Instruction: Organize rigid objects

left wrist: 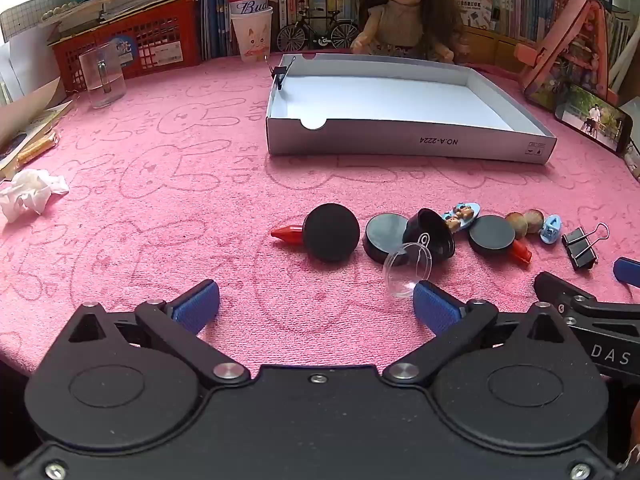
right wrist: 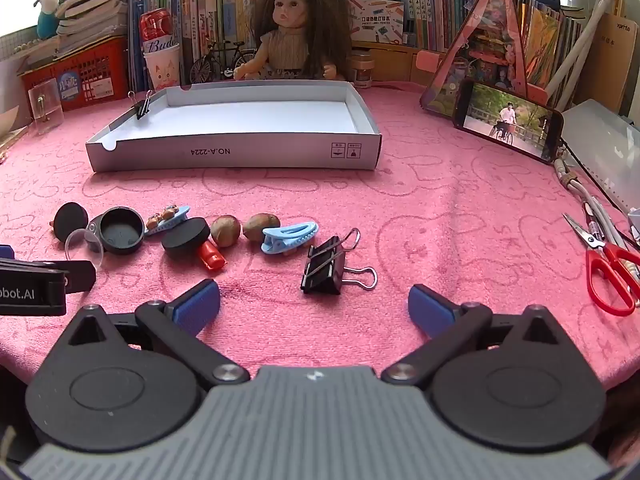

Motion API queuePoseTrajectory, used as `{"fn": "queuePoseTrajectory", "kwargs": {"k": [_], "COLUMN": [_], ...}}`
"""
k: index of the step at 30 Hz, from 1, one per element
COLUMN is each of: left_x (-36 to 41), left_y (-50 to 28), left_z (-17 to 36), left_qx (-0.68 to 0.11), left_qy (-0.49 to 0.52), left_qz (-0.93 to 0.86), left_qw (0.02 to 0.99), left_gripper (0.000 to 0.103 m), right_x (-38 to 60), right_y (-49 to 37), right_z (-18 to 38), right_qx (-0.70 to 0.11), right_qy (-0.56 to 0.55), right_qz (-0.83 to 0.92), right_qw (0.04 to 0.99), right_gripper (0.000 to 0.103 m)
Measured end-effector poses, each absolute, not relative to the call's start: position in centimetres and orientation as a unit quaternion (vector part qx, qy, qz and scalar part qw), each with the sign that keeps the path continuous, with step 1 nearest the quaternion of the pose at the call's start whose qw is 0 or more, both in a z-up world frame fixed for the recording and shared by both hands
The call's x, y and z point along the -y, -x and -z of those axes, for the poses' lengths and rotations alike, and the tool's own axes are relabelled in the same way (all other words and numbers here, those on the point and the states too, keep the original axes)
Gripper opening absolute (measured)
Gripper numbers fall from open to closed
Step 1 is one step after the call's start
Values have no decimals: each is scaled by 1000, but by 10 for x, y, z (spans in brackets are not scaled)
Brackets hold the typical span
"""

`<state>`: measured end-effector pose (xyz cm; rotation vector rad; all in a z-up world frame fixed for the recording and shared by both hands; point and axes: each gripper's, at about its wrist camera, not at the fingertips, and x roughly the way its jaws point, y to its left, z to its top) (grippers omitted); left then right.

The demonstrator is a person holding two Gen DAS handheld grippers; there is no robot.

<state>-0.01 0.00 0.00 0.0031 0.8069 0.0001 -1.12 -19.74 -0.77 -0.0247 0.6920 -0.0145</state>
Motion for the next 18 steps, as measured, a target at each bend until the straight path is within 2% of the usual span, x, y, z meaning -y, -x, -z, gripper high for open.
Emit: {"fn": "queuePoseTrajectory", "kwargs": {"k": [18], "left_x": [-1], "left_y": [-2], "left_z": [-2], "left_qx": [-393], "left_qy": [-4], "left_qz": [4], "left_qw": [920], "left_gripper": [103], "right_x": [197], "right_y": [12], "right_z": [7], "right_qx": [-342], "right_qy": [13], "right_qz": [6], "right_qw": [940], "right_gripper": [103]}}
